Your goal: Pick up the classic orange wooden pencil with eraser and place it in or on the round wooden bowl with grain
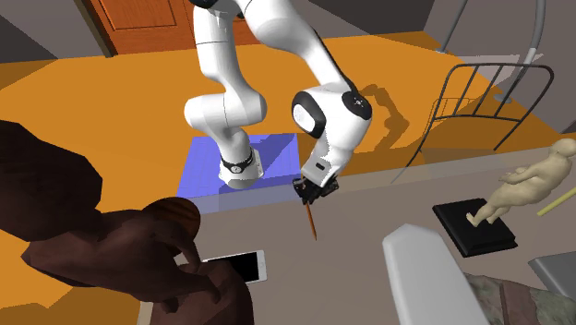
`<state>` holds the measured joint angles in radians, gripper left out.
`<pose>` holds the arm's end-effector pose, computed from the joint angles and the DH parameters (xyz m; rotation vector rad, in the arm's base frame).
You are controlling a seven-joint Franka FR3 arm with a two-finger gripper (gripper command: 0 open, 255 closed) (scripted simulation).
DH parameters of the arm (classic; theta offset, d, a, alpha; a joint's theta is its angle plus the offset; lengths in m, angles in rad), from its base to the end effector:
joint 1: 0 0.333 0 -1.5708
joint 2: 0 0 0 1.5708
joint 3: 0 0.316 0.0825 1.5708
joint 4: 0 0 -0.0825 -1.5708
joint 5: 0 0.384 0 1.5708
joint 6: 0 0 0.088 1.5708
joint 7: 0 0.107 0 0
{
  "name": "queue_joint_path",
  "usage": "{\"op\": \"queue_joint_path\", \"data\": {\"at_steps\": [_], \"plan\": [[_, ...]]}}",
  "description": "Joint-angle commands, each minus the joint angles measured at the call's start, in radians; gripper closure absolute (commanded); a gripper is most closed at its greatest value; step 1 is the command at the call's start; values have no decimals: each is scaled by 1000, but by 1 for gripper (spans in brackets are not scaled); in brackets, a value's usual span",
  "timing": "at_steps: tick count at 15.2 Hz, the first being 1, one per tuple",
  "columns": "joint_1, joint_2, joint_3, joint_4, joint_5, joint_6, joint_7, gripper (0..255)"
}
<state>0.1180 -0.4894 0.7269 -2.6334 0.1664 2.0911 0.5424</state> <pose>0.2576 0.2790 0.3552 2.9049 0.1767 -0.0070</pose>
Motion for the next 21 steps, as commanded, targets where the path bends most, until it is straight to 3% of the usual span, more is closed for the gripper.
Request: {"op": "queue_joint_path", "data": {"at_steps": [1,19,21], "plan": [[4,-18,-14,13,1,-31,-11,255],[20,-126,-108,181,-11,-300,-67,255],[21,-151,-134,158,-16,-302,-93,255]]}}
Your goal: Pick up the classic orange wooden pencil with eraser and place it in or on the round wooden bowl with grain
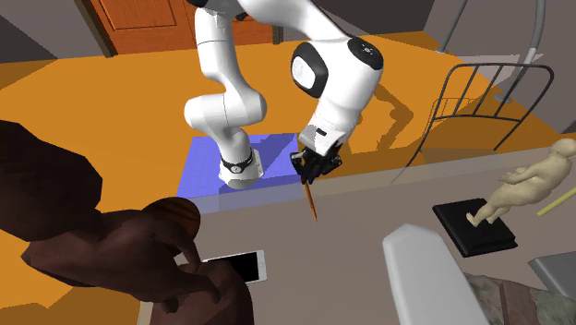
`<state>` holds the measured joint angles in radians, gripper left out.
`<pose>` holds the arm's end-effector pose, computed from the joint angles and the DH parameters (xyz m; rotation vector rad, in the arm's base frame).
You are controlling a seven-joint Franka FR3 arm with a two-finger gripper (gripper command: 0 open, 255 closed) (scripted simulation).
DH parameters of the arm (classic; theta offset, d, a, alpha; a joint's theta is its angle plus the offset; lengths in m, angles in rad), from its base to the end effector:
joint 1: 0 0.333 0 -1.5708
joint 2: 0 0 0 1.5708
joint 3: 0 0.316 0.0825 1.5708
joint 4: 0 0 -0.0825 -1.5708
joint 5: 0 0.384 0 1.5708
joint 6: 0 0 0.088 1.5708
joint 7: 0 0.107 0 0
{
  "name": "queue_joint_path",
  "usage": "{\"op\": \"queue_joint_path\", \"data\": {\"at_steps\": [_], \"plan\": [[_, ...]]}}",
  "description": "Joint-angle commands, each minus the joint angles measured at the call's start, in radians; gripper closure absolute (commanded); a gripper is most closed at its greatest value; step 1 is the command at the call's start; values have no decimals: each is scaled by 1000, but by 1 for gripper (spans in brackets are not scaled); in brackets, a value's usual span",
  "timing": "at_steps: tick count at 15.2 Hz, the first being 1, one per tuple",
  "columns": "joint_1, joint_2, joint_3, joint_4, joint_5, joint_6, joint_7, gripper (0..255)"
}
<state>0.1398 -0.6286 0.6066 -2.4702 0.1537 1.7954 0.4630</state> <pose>0.2589 0.2709 0.4588 2.9047 0.1759 -0.0072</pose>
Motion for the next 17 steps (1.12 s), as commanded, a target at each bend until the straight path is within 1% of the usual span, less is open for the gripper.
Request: {"op": "queue_joint_path", "data": {"at_steps": [1,5,9,13,17], "plan": [[0,-35,-39,-28,-10,-8,-40,255],[-11,-119,-137,-106,-49,-11,-143,255],[-40,-186,-236,-168,-106,-10,-245,255],[-85,-233,-333,-212,-175,-1,-348,255],[-142,-254,-431,-235,-252,18,-451,255]]}}
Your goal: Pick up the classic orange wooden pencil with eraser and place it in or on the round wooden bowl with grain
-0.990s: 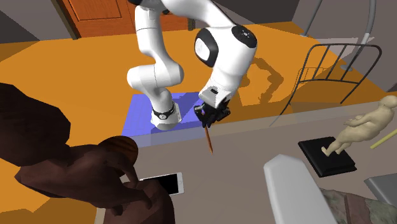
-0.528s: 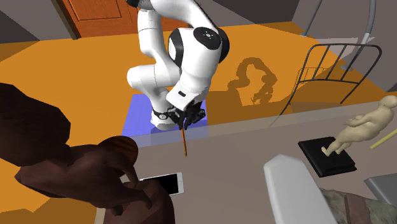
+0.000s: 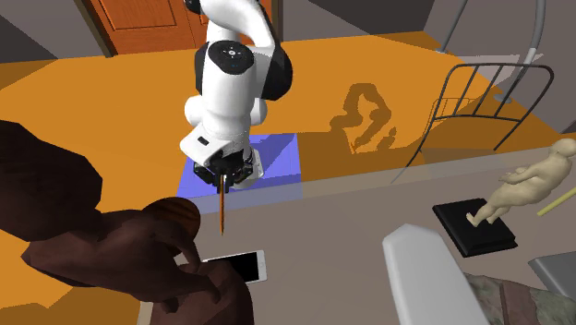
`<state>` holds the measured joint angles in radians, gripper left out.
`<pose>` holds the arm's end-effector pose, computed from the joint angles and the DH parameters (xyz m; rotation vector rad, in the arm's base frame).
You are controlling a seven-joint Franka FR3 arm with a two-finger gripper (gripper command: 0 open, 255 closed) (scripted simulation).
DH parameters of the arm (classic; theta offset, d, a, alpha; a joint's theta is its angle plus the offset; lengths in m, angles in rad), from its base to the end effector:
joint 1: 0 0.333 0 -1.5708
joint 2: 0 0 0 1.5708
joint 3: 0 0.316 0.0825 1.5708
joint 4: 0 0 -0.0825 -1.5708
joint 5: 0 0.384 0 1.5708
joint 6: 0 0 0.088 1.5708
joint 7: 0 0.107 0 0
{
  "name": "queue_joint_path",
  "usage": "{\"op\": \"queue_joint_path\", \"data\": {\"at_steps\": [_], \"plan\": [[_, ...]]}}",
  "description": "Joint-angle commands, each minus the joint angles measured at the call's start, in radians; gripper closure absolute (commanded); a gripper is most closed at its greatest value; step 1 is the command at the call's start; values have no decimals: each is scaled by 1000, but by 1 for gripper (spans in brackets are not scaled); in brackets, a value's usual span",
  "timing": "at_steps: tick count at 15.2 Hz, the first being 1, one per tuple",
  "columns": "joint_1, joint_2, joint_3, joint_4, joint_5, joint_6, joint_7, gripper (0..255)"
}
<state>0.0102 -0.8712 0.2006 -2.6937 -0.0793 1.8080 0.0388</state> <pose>0.2868 0.0555 0.4723 2.9051 0.1736 -0.0077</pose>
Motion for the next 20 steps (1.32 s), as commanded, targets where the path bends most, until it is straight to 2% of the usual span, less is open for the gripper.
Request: {"op": "queue_joint_path", "data": {"at_steps": [1,10,11,20], "plan": [[-28,-12,-50,-15,-40,12,-53,255],[-164,60,-266,21,-210,98,-271,255],[-188,92,-310,42,-240,120,-314,255],[-197,123,-323,-60,-265,251,-285,255]]}}
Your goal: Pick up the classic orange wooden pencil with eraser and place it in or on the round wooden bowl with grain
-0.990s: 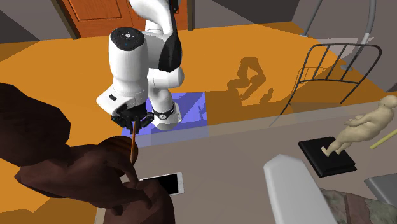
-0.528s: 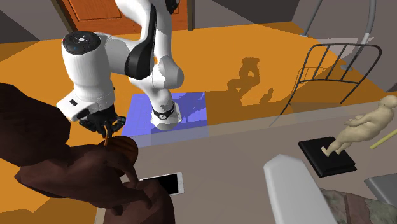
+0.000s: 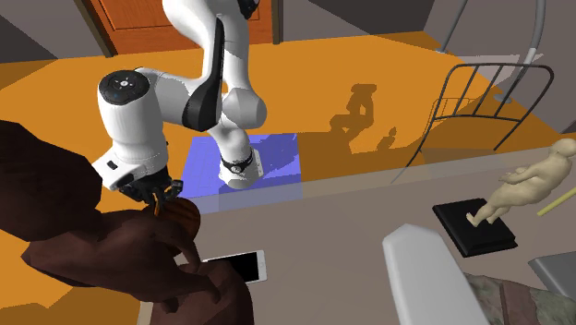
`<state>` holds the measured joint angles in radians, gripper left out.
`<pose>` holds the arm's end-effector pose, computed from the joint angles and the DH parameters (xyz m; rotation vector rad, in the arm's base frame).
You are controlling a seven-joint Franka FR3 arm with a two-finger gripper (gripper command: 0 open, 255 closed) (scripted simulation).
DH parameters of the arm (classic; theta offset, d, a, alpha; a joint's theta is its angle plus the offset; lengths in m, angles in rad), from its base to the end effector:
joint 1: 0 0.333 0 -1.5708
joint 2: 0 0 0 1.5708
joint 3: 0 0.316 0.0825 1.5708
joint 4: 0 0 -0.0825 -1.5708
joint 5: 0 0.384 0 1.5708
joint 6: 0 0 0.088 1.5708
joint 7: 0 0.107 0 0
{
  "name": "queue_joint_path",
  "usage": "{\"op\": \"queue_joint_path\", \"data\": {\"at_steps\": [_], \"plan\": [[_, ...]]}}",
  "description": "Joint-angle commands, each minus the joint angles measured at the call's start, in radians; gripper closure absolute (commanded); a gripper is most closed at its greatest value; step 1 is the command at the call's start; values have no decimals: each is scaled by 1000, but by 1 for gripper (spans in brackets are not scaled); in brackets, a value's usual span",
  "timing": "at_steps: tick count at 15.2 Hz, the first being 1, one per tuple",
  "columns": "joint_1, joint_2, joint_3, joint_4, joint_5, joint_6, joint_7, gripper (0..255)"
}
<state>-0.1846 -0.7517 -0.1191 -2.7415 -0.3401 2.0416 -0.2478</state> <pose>0.3048 -0.1130 0.4369 2.9045 0.1763 -0.0090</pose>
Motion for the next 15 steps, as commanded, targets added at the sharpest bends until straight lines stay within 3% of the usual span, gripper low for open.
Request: {"op": "queue_joint_path", "data": {"at_steps": [1,8,15], "plan": [[-4,9,-5,-23,-8,33,5,255],[-15,55,-14,-88,-33,141,31,255],[-15,55,-14,-88,-33,141,31,255]]}}
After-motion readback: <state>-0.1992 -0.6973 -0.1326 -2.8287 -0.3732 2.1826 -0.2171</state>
